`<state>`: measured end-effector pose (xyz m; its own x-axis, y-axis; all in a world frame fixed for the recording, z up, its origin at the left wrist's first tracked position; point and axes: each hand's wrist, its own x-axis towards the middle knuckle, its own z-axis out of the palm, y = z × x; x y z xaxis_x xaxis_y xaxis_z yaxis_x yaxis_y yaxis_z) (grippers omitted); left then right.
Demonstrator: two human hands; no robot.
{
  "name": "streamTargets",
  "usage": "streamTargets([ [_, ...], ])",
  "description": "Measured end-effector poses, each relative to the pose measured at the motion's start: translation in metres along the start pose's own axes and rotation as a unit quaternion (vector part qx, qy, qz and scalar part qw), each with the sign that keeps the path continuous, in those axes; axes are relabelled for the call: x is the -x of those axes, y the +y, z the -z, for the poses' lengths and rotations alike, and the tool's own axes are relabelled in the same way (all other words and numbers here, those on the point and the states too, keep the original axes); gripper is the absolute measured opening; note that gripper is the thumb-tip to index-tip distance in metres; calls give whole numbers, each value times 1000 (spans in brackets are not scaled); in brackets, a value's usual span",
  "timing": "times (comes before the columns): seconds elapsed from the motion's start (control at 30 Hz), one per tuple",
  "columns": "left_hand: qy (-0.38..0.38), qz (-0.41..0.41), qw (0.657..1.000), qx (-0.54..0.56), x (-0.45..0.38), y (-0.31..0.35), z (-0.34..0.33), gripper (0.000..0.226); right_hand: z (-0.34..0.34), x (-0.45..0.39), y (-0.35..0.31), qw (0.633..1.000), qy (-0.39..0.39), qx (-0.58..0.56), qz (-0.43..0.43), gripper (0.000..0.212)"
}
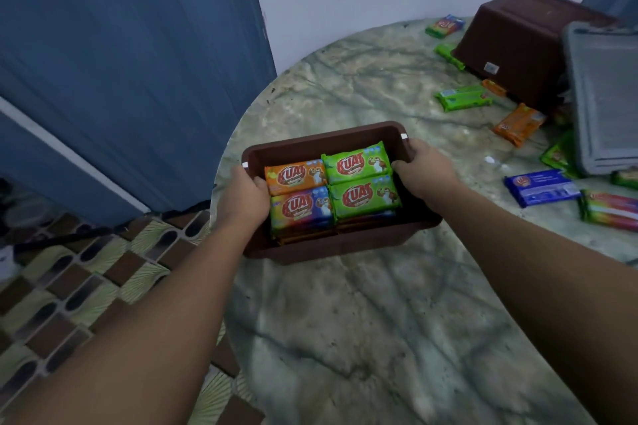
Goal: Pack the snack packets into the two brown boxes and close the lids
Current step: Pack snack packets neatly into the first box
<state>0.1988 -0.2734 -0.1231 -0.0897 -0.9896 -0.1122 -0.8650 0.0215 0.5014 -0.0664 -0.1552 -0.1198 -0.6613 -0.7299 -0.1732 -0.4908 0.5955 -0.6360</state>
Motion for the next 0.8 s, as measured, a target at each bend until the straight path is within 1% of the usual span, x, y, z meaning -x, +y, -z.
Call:
streamTargets([
  [0.27,21,-21,999,-15,35,3,-1,31,9,22,20,1000,2,-9,2,34],
  [0.4,7,-2,1000,-19,55,3,-3,23,17,37,30,1000,5,-18,-5,32],
  [0.53,4,-8,1000,10,74,1,-13,17,25,50,48,998,-5,-53,-15,28],
  [0.67,6,6,1000,9,102,11,-21,24,40,62,68,997,-17,-73,-29,30],
  [0.8,17,22,1000,-5,131,21,-31,27,55,72,90,994,-40,-100,-20,32],
])
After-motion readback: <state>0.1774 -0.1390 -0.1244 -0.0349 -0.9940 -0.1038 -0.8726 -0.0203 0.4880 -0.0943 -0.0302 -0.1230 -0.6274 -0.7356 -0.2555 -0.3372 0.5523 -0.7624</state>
